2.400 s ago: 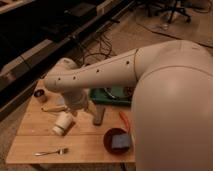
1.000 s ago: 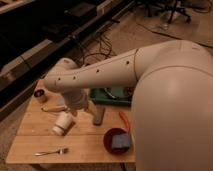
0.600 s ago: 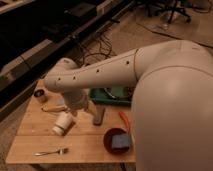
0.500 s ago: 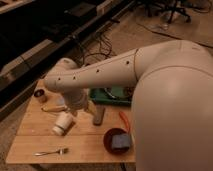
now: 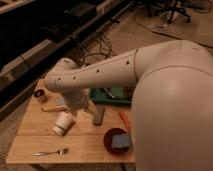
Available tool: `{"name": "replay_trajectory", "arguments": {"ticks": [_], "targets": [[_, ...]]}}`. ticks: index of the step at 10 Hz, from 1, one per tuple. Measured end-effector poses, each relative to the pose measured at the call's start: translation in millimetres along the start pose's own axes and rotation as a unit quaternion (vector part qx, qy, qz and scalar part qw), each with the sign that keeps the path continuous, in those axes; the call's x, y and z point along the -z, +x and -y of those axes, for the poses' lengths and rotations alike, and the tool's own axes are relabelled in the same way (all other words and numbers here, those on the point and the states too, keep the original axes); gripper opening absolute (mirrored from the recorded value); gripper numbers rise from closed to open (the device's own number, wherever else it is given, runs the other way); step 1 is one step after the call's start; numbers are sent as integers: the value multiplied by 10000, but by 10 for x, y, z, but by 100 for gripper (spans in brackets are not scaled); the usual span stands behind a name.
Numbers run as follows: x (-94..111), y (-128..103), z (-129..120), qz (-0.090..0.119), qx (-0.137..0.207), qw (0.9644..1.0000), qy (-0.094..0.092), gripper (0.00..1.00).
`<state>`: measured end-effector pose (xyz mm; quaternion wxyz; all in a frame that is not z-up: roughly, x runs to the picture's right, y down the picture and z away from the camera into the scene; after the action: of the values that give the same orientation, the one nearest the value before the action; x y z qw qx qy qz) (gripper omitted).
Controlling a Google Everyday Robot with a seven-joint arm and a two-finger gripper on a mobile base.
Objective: Place sponge in table surface
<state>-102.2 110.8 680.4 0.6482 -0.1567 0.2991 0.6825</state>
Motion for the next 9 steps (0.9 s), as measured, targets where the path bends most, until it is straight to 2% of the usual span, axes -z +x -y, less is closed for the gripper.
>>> {"name": "replay_trajectory", "arguments": {"ticks": [5, 6, 7, 8, 9], "targets": [[12, 11, 11, 48, 2, 10000, -15, 65], [53, 34, 48, 116, -37, 9999, -89, 65], [111, 81, 150, 188, -105, 9995, -246, 65], [144, 90, 292, 255, -195, 9990, -324, 65], [165, 114, 288, 265, -191, 9987, -389, 65]]}}
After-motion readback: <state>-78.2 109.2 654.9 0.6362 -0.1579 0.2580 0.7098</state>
